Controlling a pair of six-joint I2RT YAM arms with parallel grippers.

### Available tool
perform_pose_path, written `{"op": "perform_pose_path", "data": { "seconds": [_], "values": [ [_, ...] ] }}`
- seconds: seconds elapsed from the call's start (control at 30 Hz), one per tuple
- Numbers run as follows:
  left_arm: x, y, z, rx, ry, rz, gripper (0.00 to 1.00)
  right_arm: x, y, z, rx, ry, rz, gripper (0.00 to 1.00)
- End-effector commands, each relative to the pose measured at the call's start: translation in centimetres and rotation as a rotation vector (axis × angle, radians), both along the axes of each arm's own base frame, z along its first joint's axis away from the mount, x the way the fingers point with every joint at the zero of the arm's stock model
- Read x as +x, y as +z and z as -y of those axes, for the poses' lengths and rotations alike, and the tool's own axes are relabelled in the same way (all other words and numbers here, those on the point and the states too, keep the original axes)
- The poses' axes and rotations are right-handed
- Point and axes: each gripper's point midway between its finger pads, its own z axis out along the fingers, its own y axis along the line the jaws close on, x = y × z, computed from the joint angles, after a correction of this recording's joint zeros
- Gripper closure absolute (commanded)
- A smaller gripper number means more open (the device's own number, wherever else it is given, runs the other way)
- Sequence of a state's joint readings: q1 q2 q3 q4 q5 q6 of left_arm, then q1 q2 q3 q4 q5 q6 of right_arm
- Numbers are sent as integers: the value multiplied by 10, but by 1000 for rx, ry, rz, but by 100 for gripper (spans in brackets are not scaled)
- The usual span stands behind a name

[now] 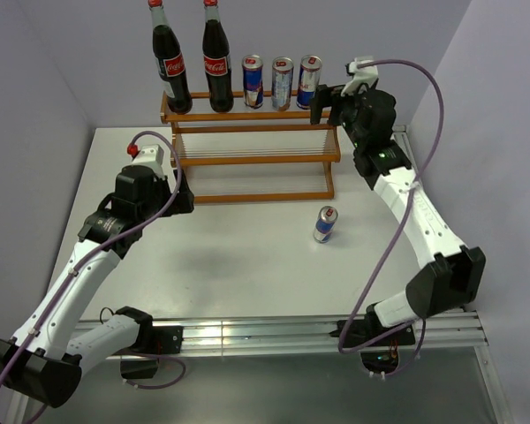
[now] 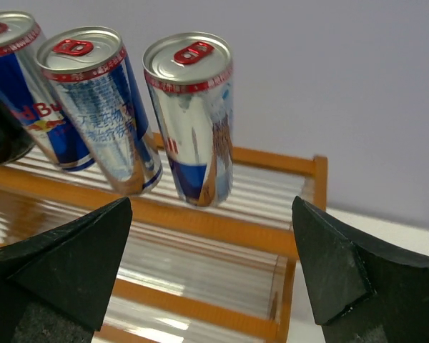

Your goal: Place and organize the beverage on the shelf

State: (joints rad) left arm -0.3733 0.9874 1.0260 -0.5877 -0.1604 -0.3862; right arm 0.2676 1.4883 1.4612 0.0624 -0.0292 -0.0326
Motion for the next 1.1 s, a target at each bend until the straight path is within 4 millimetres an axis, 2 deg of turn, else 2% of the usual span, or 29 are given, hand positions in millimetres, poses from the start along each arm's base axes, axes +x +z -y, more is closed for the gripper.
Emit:
{"op": "perform_pose_path", "data": {
  "seconds": [0.0, 0.03, 0.07, 0.1, 0.13, 0.17, 0.2, 0.23, 0.27, 0.3, 0.33, 0.37, 0.4, 0.43, 0.5, 0.53, 0.6, 0.63, 0.67, 0.7, 0.73, 0.77, 0.8, 0.83, 0.87, 0.9, 0.97, 1.03, 1.07],
  "values": [
    [6, 29, 14, -86, -37, 58, 0, -33, 25, 19, 121, -72, 6, 0],
    [6, 31, 17, -105, -43, 60, 1, -46, 14, 24, 134, -86, -51, 0],
    [6, 36, 20, -118, -50, 67, 1, -54, 9, 26, 239, -119, -101, 0],
    [5, 37, 25, -135, -74, 63, 0, -60, 5, 42, 324, -222, -132, 0],
    [6, 38, 28, -146, -79, 58, 0, -76, -6, 46, 367, -243, -201, 0],
    [8, 45, 32, -171, -80, 68, 0, -85, -9, 43, 381, -228, -226, 0],
    [9, 47, 34, -176, -74, 72, 0, -93, -22, 39, 358, -195, -268, 0],
    [10, 47, 44, -181, -89, 71, 0, -110, -24, 29, 357, -126, -297, 0],
    [11, 53, 51, -196, -91, 82, 0, -118, -29, 25, 381, -102, -320, 0],
    [11, 54, 57, -194, -91, 84, 1, -125, -49, 24, 377, -94, -360, 0],
    [10, 49, 74, -172, -105, 75, 1, -142, -46, 17, 389, -31, -360, 0],
    [9, 54, 86, -181, -121, 79, 0, -149, -50, 18, 395, -30, -368, 0],
    [1, 55, 107, -182, -173, 74, 0, -155, -65, 20, 391, -41, -393, 0],
    [3, 48, 118, -178, -179, 56, 1, -168, -63, 25, 393, -45, -384, 0],
    [0, 49, 140, -185, -214, 55, 1, -178, -67, 36, 396, -94, -375, 0],
    [-4, 43, 163, -189, -260, 48, 0, -189, -68, 44, 393, -117, -367, 0],
    [-9, 39, 186, -194, -301, 45, 0, -200, -66, 52, 378, -142, -355, 0],
    [-13, 31, 208, -195, -342, 32, 0, -210, -64, 57, 375, -153, -349, 0],
    [-15, 34, 221, -203, -364, 34, 1, -215, -63, 61, 370, -163, -342, 0],
    [-22, 19, 241, -183, -401, 6, 1, -219, -60, 69, 368, -197, -323, 0],
    [-25, 17, 253, -179, -420, 2, 1, -228, -57, 76, 370, -219, -305, 0],
    [-26, 25, 267, -188, -443, 20, 1, -233, -56, 82, 376, -246, -291, 0],
    [-35, 10, 286, -159, -477, -3, 0, -236, -56, 90, 381, -281, -278, 0],
    [-36, 18, 300, -165, -502, 25, 0, -245, -51, 95, 401, -293, -255, 0],
    [-40, 15, 311, -156, -521, 30, 0, -249, -50, 98, 415, -306, -239, 0],
    [-50, 3, 328, -133, -556, 22, 0, -256, -47, 105, 432, -328, -213, 0],
    [-55, 5, 349, -138, -593, 40, 0, -261, -44, 108, 452, -336, -193, 0],
    [-59, -7, 370, -118, -626, 26, 1, -266, -44, 107, 452, -325, -188, 0],
    [-59, -12, 375, -100, -624, 21, 0, -267, -43, 106, 452, -317, -189, 0]
  ]
}}
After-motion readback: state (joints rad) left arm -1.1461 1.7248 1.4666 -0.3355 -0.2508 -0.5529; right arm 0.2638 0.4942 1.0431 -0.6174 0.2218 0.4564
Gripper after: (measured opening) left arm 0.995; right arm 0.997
